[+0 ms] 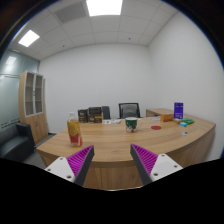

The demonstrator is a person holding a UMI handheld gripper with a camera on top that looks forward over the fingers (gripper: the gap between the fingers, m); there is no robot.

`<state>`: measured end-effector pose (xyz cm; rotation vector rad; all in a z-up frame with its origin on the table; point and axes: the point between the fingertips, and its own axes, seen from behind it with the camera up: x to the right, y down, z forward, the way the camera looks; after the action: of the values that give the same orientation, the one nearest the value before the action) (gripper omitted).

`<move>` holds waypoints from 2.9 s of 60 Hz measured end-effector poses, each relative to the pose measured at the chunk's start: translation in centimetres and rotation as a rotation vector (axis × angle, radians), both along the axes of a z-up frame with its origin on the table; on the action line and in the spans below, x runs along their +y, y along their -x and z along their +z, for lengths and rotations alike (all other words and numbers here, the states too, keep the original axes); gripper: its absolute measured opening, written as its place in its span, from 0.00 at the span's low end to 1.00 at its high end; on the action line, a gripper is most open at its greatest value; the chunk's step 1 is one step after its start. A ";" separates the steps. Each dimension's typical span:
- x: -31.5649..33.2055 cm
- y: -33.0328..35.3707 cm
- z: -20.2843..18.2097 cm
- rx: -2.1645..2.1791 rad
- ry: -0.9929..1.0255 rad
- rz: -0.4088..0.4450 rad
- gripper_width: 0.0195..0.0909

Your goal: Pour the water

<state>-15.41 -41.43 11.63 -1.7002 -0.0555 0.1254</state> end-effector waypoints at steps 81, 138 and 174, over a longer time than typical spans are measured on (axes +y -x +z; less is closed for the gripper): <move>26.0 24.7 -3.3 -0.074 0.010 0.168 0.34; 45.7 2.7 8.3 1.963 0.221 0.270 0.35; 39.1 -13.9 18.7 0.572 -0.367 0.117 0.37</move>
<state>-1.52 -2.30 30.38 -1.2451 0.2363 0.6450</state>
